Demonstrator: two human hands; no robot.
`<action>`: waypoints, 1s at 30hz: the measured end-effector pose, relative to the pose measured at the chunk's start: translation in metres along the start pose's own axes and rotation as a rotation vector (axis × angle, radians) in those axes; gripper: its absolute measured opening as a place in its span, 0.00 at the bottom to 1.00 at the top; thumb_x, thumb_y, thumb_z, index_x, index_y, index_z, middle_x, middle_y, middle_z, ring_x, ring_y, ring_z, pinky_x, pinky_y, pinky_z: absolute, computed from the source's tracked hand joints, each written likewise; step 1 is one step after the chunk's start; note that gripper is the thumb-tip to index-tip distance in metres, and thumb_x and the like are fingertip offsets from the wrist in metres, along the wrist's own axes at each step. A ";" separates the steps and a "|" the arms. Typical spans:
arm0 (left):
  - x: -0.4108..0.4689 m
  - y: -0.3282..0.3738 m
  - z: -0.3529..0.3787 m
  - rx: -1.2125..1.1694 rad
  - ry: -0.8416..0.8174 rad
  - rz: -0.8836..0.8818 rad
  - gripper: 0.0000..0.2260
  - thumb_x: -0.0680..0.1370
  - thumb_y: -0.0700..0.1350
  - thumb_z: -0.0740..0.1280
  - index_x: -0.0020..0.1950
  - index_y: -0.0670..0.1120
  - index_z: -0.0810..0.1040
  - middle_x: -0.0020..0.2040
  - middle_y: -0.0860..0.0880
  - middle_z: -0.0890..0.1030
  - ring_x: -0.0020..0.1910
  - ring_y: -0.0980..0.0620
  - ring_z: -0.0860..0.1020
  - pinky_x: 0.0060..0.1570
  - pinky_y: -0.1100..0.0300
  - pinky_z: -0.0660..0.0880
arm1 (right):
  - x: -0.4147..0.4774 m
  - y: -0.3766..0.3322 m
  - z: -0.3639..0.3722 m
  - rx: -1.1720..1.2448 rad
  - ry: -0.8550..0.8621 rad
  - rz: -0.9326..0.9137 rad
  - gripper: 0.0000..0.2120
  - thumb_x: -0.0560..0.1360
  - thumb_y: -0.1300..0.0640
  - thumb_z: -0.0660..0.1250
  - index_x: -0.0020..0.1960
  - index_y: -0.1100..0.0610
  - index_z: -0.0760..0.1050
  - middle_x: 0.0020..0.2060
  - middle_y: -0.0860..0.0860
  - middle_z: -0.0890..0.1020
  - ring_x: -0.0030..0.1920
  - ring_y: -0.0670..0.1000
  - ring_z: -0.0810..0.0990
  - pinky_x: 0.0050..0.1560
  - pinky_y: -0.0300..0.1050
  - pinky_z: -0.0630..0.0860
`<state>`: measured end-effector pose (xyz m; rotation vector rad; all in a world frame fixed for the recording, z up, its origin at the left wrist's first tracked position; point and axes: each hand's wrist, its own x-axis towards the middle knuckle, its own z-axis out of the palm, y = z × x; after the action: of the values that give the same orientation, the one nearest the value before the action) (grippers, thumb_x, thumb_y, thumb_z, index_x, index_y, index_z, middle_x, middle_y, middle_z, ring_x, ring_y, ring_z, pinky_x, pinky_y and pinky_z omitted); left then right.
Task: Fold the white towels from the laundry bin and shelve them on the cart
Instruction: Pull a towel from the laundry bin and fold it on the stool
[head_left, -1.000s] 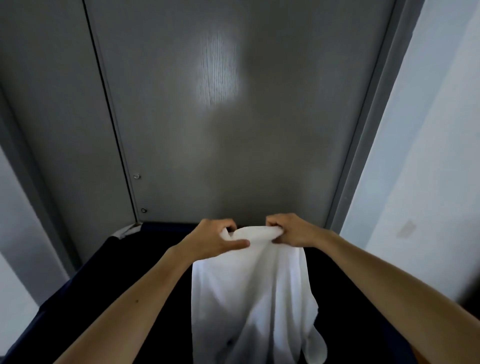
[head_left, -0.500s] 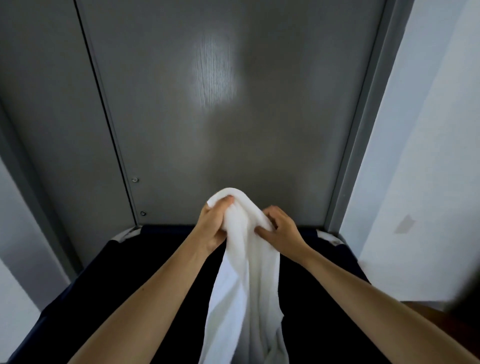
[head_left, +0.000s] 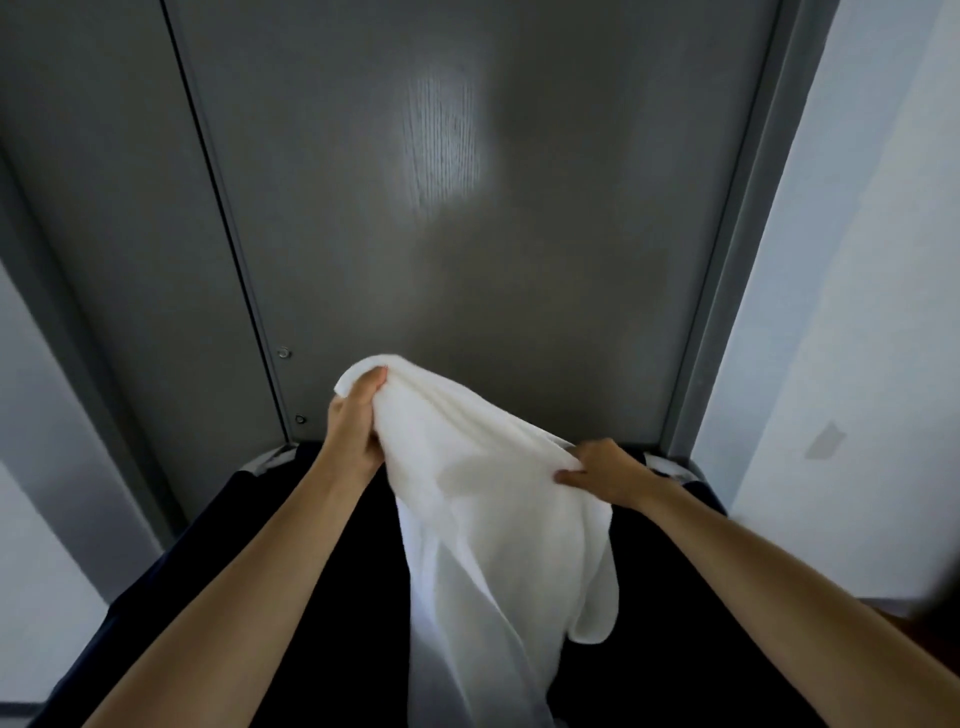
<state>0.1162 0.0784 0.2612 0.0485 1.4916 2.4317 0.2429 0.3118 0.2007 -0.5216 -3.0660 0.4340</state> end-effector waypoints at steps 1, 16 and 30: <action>0.000 -0.001 -0.005 0.002 0.042 0.000 0.04 0.76 0.44 0.67 0.47 0.44 0.75 0.46 0.45 0.80 0.41 0.51 0.79 0.38 0.58 0.76 | 0.002 0.004 -0.003 -0.076 -0.032 -0.039 0.20 0.79 0.49 0.61 0.60 0.65 0.74 0.56 0.61 0.77 0.58 0.58 0.75 0.54 0.42 0.65; -0.009 0.029 -0.017 -0.036 -0.055 -0.019 0.13 0.77 0.53 0.64 0.50 0.44 0.78 0.41 0.49 0.84 0.38 0.54 0.82 0.35 0.63 0.77 | 0.013 0.027 -0.015 -0.454 0.188 0.184 0.15 0.80 0.53 0.55 0.60 0.58 0.74 0.61 0.55 0.71 0.60 0.56 0.74 0.64 0.48 0.60; -0.053 0.037 0.027 0.175 -0.470 -0.102 0.23 0.81 0.49 0.55 0.39 0.42 0.85 0.39 0.44 0.84 0.37 0.51 0.83 0.34 0.63 0.78 | 0.012 -0.073 -0.013 0.716 0.142 -0.267 0.09 0.74 0.65 0.67 0.53 0.59 0.81 0.47 0.47 0.82 0.48 0.41 0.79 0.52 0.37 0.75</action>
<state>0.1630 0.0721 0.3122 0.5272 1.4358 2.0178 0.2082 0.2528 0.2323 -0.1031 -2.5276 1.3180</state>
